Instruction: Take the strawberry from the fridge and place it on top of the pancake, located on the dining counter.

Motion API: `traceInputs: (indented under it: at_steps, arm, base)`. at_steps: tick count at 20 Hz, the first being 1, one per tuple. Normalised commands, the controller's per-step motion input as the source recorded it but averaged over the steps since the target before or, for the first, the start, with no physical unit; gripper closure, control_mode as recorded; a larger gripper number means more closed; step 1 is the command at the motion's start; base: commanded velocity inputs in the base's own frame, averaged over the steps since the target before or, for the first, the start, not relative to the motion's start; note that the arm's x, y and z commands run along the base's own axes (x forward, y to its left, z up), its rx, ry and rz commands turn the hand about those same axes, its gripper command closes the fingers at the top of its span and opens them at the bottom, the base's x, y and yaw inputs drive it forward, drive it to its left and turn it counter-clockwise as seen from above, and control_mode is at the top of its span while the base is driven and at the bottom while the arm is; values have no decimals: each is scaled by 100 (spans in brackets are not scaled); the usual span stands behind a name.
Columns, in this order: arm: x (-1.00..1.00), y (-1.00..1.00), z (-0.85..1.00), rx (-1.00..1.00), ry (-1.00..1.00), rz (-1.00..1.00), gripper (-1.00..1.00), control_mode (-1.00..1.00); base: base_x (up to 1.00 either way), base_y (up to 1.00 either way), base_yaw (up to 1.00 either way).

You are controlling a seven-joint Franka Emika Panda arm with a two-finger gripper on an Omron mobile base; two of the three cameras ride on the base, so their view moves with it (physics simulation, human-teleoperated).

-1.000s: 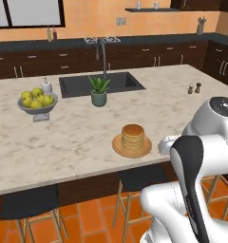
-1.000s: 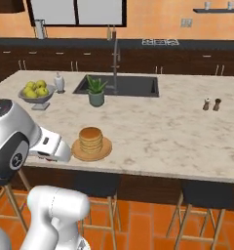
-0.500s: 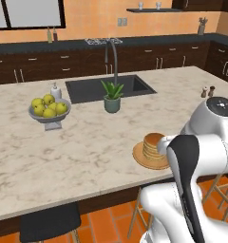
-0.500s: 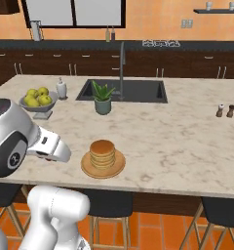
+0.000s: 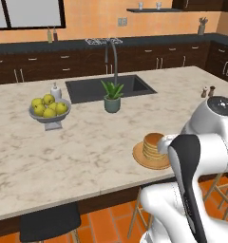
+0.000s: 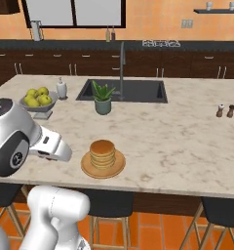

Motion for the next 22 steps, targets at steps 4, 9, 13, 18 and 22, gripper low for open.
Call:
traceInputs:
  at_steps: [4, 9, 13, 18, 22]
  arm:
    - [95, -5, 0, 0, 8, 1, 100, -100]
    - [85, -26, 0, 3, 15, 1, 100, -100]
    - [97, -41, -34, 1, 14, 0, 100, -100]
    - [96, -13, -60, 0, 3, 0, 100, -100]
    - [86, -12, -57, -1, 1, 0, 100, -100]
  base:
    - [0, 0, 0]
    - [0, 0, 0]
    - [0, 0, 0]
    - [0, 0, 0]
    - [0, 0, 0]
